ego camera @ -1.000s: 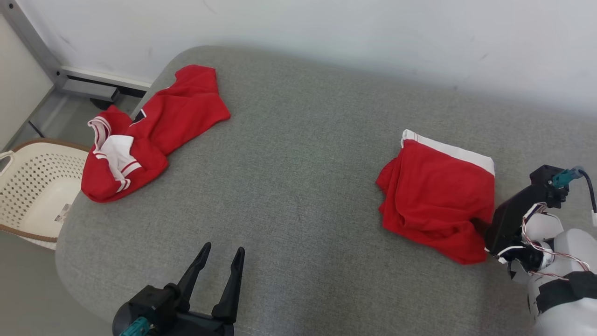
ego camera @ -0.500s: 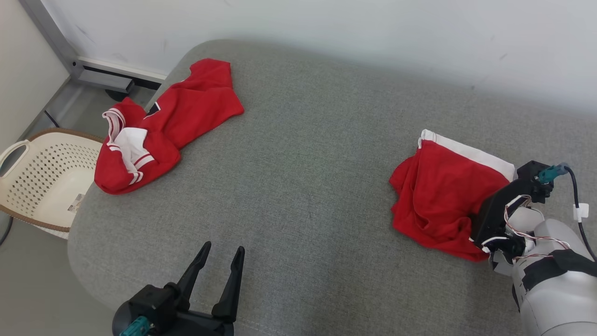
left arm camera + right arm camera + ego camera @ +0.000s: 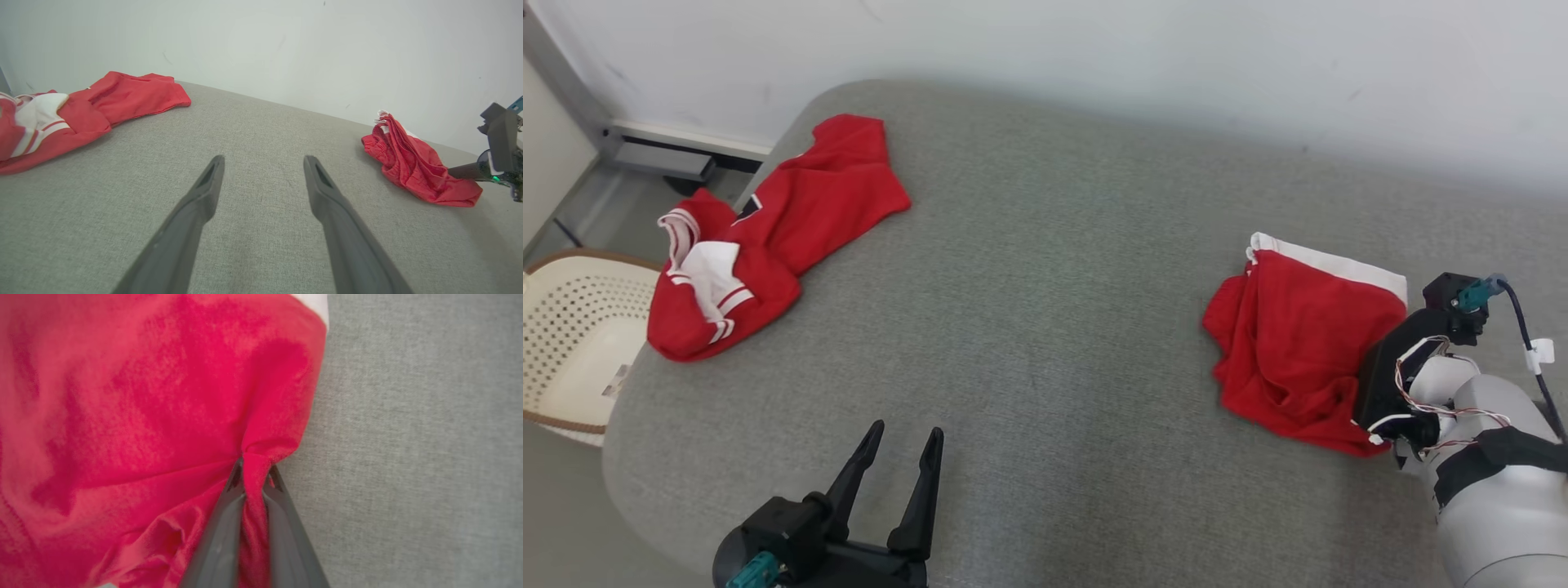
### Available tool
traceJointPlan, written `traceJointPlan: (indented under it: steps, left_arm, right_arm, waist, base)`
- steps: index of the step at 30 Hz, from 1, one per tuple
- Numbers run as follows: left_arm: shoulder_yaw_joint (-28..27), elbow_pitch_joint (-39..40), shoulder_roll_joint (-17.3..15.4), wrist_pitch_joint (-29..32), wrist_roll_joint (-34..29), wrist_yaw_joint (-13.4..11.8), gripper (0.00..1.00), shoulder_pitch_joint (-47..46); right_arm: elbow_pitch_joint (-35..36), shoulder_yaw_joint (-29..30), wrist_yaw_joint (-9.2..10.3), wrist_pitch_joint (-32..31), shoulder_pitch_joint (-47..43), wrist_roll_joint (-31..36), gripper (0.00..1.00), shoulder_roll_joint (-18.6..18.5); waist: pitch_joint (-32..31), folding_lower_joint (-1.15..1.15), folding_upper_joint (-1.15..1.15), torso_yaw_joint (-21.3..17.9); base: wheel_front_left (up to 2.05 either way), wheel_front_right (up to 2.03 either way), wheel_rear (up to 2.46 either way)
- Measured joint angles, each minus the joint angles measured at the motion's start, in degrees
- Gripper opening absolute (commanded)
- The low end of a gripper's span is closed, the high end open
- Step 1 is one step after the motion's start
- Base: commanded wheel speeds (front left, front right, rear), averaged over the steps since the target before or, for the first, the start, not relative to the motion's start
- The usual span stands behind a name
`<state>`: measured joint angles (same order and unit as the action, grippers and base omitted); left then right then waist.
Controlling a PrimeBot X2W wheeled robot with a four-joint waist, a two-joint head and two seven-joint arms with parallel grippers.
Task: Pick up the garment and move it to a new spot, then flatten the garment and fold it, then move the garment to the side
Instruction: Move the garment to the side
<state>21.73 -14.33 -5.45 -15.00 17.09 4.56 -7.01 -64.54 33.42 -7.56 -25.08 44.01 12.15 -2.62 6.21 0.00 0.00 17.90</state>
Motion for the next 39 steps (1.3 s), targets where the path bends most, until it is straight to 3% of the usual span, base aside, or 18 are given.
traceJointPlan:
  steps: [11,19,28,39]
  left_arm:
    - [-0.66,1.12,-0.31,0.0,-0.13,-0.02,1.0,-0.49]
    - [-0.7,1.54,-0.68,0.0,-0.7,0.08,1.0,-1.7]
    - [-0.49,2.02,-0.91,0.0,-1.38,0.56,1.0,-3.44]
    - [-1.09,3.47,-2.22,0.0,-2.59,0.47,1.0,-3.93]
  right_arm:
    - [8.8,-3.74,0.01,-3.71,-1.39,8.48,0.0,-0.13]
    - [10.38,-13.02,0.01,-4.17,-0.57,6.64,0.0,-2.52]
    - [8.51,-22.49,0.01,-0.96,1.25,1.25,0.0,-10.79]
    - [6.26,-29.09,0.01,5.61,2.39,-2.65,0.0,-21.2]
  waist:
    - [0.92,0.0,0.0,-5.28]
    - [2.79,0.0,0.0,-11.2]
    - [5.88,0.01,0.0,-15.41]
    - [9.14,0.01,0.01,-14.85]
  base:
    - [0.0,0.0,0.0]
    - [0.0,0.0,0.0]
    - [0.0,0.0,0.0]
    - [0.0,0.0,0.0]
